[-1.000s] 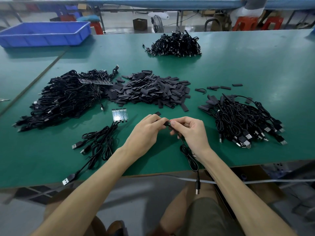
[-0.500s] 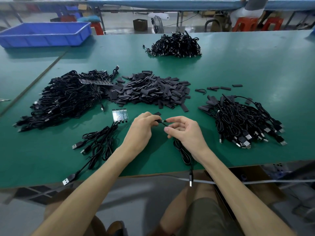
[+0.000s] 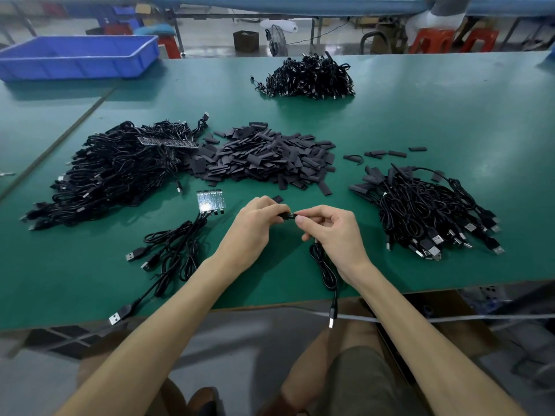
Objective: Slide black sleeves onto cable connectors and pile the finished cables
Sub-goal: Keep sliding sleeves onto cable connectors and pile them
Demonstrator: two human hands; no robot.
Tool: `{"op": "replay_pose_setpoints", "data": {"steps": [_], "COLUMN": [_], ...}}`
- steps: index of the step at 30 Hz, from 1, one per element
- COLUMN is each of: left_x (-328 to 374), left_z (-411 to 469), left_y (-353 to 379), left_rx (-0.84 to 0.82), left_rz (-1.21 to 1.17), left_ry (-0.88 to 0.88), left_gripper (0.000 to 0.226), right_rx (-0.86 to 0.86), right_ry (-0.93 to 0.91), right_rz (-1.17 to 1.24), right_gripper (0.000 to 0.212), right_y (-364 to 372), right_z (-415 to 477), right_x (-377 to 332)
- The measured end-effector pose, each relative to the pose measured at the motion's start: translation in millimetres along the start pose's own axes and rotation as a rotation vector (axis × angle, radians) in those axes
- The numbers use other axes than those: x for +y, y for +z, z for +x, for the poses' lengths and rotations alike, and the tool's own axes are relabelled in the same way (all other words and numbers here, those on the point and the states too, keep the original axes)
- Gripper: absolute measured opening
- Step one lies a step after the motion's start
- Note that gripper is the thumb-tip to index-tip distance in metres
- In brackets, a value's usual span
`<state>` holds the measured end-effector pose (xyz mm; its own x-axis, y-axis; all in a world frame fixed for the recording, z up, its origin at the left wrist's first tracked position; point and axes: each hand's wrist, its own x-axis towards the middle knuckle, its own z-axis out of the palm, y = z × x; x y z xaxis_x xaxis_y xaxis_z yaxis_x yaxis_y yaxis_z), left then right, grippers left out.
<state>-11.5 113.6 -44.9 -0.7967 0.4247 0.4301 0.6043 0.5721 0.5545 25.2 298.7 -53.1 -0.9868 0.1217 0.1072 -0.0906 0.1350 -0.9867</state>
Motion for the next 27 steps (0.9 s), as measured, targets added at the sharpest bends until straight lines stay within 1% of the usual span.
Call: {"op": "replay_pose_setpoints", "data": {"steps": [5,15,23,25,27], "left_x": [0.3,4.6,3.8,3.6,4.1], "left_z": [1.3,-0.8,-1.4,-1.2,-0.5], "left_y": [1.3,-0.9,0.0,-0.8,0.3], "left_rx": [-0.025,-0.066,-0.110,-0.097,-0.087], "left_rz": [-0.016,0.031,0.063,0.057,0.074], "left_ry": [-0.006,0.030,0.021,0.009,-0.008], "left_gripper": [0.041,0.031,0.035,0.031,0.020], "right_rx": [0.009,0.000,-0.015,-0.023,-0.021], "right_ry": [-0.016,-0.019,-0.011,-0.011,-0.014], "right_rz": [-0.020,-0.041,-0.013,-0.004,-0.016], "right_gripper": [0.004,0.004,0.004,0.003,0.004], "right_y": [-0.9,-0.1,-1.9,-0.4,1.4], "right_z": [-0.4,0.1,-0.7,-0.9,-1.2], "right_x": [0.1,0.4,-1.0,-1.8,-1.8]}}
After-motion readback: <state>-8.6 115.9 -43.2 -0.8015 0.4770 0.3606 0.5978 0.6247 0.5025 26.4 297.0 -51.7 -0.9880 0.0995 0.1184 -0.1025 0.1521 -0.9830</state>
